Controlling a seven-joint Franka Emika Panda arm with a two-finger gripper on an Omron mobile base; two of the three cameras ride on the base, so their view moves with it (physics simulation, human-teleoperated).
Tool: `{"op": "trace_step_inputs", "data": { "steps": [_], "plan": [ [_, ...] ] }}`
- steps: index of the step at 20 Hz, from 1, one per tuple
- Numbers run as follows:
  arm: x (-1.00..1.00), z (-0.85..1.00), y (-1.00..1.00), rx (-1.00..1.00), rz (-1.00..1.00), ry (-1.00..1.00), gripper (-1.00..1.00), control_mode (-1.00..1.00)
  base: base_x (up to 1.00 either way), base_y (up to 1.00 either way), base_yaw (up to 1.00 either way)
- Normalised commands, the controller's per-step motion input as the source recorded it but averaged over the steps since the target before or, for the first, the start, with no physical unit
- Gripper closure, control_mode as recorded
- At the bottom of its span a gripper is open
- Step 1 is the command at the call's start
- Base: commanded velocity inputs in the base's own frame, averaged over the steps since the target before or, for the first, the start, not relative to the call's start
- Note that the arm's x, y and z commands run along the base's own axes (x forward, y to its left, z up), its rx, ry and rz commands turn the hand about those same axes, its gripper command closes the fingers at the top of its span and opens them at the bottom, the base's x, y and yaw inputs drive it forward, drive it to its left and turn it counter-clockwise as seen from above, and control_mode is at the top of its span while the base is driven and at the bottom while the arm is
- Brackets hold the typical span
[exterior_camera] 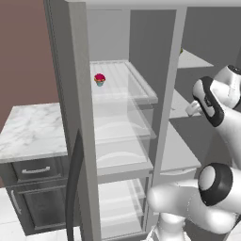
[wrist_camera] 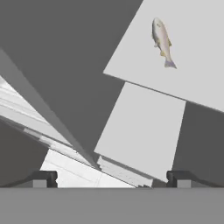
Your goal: Pick up the frozen fish from the freezer, place it on any shelf in the fridge, and close the fridge and freezer doors when done.
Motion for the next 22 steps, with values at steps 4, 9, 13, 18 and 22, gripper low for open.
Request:
{"op": "trace_step_inputs", "data": {
  "steps": [4,9,13,18,22],
  "plan": [
    [0.62,-0.12,-0.15,0.02,0.11,0.0,-1.0,-1.0,0.0,0.0,0.0],
    [0.6,-0.12,-0.16,0.02,0.15,0.01,-1.0,-1.0,0.0,0.0,0.0],
    [0.19,-0.09,-0.29,0.01,0.13,0.0,-1.0,-1.0,0.0,0.0,0.0],
    [0.39,-0.12,-0.04,0.0,0.05,0.0,-1.0,-1.0,0.0,0.0,0.0],
    [0.62,-0.16,0.0,0.0,0.0,0.0,-1.0,-1.0,0.0,0.0,0.0]
  ]
}}
